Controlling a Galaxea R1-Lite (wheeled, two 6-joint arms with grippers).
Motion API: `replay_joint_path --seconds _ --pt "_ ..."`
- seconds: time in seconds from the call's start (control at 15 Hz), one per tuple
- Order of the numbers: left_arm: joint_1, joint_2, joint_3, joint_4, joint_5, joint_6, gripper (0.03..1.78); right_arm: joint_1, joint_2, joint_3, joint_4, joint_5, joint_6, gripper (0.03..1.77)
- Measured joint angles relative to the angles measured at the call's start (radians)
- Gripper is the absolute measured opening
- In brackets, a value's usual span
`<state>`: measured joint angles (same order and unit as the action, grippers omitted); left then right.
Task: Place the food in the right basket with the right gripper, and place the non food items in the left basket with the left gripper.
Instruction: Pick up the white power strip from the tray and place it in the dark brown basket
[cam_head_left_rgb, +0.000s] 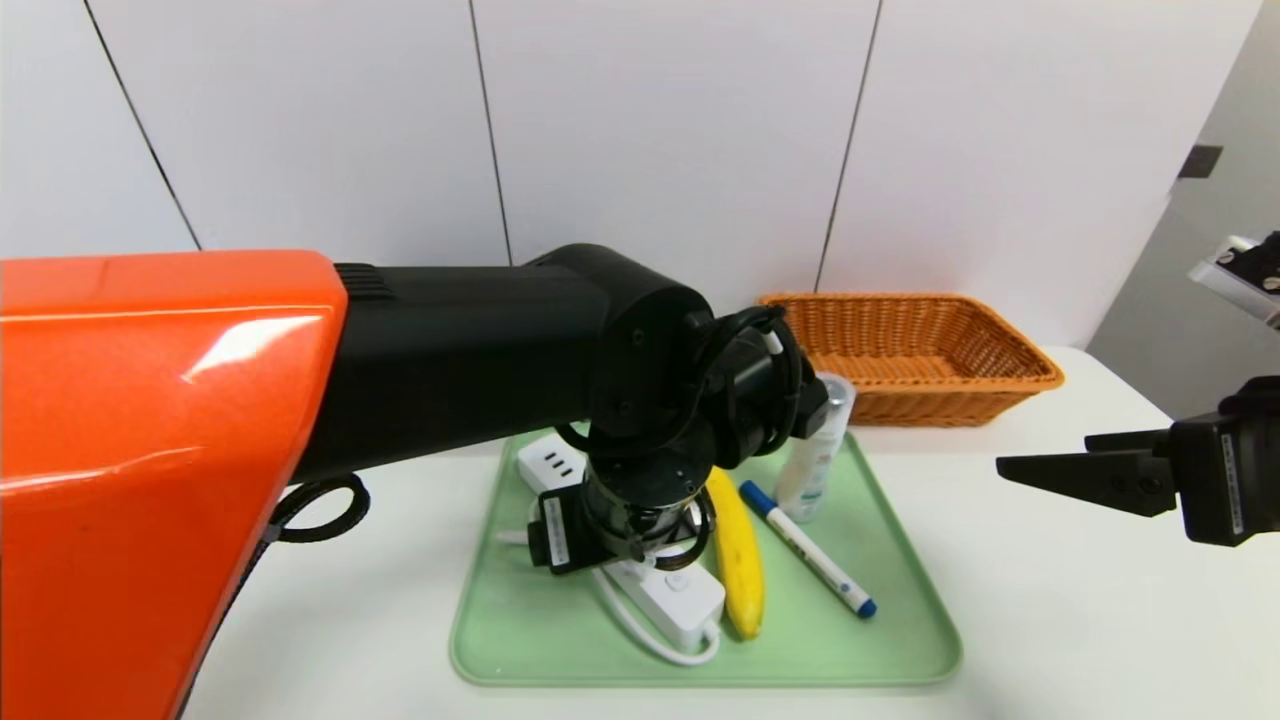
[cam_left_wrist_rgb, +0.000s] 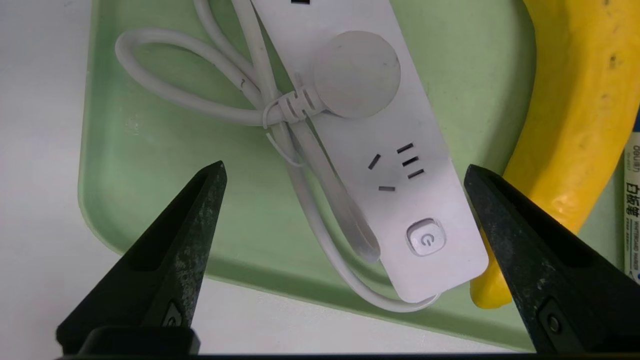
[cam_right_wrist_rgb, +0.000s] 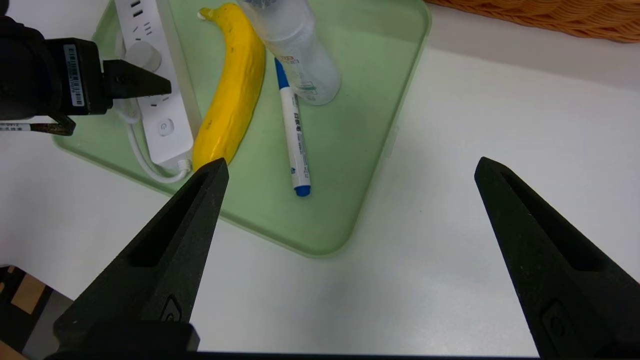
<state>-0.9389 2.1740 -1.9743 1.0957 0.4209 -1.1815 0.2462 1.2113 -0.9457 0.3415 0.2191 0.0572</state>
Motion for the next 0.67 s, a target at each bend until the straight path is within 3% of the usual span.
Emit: replay_joint_path --seconds 0.67 --pt "0.002 0.023 0.000 -0.015 0.000 0.002 1.69 0.030 0.023 -0.003 -0.001 -0.002 -0.001 1.70"
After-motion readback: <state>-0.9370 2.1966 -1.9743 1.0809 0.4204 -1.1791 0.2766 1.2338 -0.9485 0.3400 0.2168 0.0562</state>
